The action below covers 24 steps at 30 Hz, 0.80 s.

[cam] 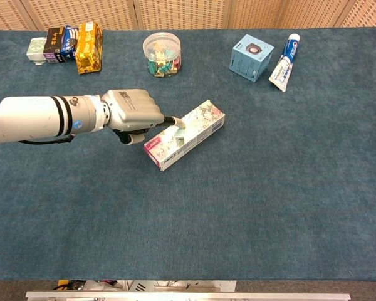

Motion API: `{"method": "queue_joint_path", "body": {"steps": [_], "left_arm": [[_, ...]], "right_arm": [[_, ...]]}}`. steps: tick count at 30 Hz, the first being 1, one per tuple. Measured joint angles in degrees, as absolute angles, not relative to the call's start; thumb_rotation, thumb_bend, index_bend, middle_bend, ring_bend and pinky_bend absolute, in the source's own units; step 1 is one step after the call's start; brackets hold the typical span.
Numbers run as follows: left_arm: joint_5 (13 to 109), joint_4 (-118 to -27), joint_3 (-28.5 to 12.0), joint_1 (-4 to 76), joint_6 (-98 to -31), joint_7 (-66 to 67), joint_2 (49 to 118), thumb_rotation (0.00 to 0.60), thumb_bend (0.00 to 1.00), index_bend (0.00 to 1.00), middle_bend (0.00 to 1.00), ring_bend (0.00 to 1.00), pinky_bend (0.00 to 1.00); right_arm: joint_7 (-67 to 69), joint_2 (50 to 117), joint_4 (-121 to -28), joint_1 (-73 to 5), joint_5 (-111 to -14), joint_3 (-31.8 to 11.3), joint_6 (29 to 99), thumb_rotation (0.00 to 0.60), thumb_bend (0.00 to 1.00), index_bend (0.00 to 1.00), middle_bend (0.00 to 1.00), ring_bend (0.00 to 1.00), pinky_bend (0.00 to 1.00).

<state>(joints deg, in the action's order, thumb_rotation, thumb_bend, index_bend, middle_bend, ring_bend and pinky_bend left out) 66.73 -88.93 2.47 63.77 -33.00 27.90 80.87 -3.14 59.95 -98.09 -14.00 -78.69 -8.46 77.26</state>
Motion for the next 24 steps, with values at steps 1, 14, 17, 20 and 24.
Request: {"method": "queue_joint_path", "body": {"steps": [1,14,17,20,24], "left_arm": [[66.6,-89.0,2.4,63.8,-33.1,27.9,80.8,0.600,0.55,0.06,0.86,0.97,1.00],[64.3,-88.1,2.8,64.8,-33.0,29.3,81.8,0.600,0.55,0.06,0.86,0.97,1.00],[64.0,-88.6,2.8,64.9,-33.3,29.5,81.6,0.600,0.55,0.06,0.86,0.97,1.00],[64.1,-89.5,2.8,64.7,-34.1,29.4,80.9,0.600,0.55,0.06,0.86,0.97,1.00],[64.5,-90.8,2.7,64.0,-35.5,28.6,79.6,0.600,0.55,0.05,0.85,0.96,1.00]], "right_arm": [[-3.1,59.9,-98.1,-13.9,-78.7,-8.5,77.3,0.600,0.35,0.53,0.73,0.87,0.84],[-2.4,59.3,-98.0,-13.4,-78.7,-8.5,77.7,0.600,0.35,0.53,0.73,0.87,0.84],[-2.2,59.2,-98.0,-13.4,-78.8,-8.5,77.8,0.600,0.35,0.53,0.73,0.87,0.84],[-2.0,59.2,-98.0,-13.3,-78.9,-8.6,78.0,0.600,0.35,0.53,0.73,0.87,0.84],[-1.7,59.0,-98.0,-13.1,-79.0,-8.6,78.3,0.600,0.35,0.53,0.73,0.87,0.85]]}}
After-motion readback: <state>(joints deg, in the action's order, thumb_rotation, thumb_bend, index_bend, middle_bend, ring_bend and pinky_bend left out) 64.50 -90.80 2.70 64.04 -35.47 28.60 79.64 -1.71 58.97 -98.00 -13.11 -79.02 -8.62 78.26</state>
